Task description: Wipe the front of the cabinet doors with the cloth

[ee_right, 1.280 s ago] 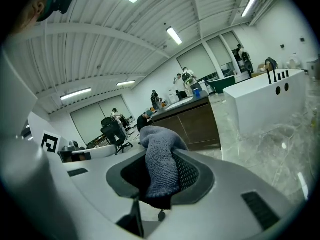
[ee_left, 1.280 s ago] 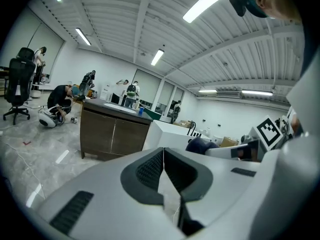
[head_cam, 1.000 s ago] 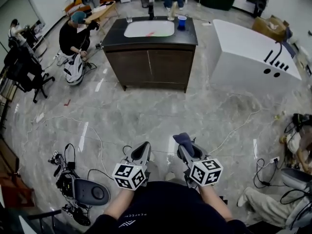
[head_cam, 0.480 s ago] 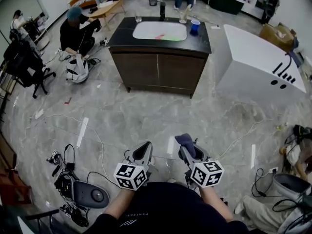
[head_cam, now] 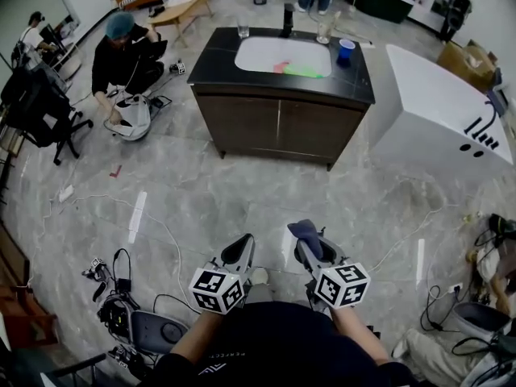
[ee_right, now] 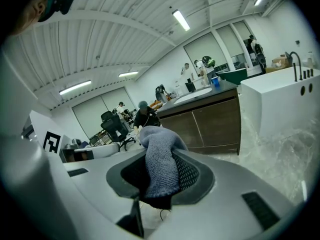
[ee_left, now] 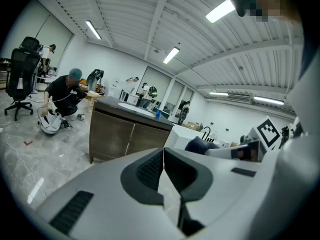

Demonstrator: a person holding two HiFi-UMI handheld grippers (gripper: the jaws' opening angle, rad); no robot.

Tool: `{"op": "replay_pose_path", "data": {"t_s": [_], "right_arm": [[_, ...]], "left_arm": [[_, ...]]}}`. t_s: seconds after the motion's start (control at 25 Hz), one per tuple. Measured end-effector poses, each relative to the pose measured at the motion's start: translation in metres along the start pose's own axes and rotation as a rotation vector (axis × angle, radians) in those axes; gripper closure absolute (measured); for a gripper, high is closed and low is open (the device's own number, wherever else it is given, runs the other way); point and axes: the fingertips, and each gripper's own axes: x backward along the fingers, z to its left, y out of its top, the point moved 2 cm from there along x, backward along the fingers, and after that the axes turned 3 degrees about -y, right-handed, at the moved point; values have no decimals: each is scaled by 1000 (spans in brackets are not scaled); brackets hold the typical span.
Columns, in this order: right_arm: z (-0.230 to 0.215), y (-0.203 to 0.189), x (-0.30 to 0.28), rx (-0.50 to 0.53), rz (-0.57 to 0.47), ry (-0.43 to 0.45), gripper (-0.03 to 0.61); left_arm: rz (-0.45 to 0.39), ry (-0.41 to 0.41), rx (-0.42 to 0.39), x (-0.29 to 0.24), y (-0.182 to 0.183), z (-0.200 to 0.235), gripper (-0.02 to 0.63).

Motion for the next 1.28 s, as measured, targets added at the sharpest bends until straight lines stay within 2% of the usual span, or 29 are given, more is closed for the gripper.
{"op": "replay_pose_path", "data": {"t_s": [0.44, 0.68, 0.96, 1.28], "right_arm": [[36, 11, -76, 19, 39, 13, 459], [38, 16, -94, 38, 61, 12, 459], [40, 39, -139, 68, 79, 75, 459], [33, 84, -199, 104, 100, 147, 459]], "left_arm": [[11, 27, 37, 2, 18, 85, 603], [-4, 42, 51, -3, 23, 108, 603], [-42, 94, 38, -17, 46, 132, 603], [-38, 144, 53, -60, 77, 174, 603]]}}
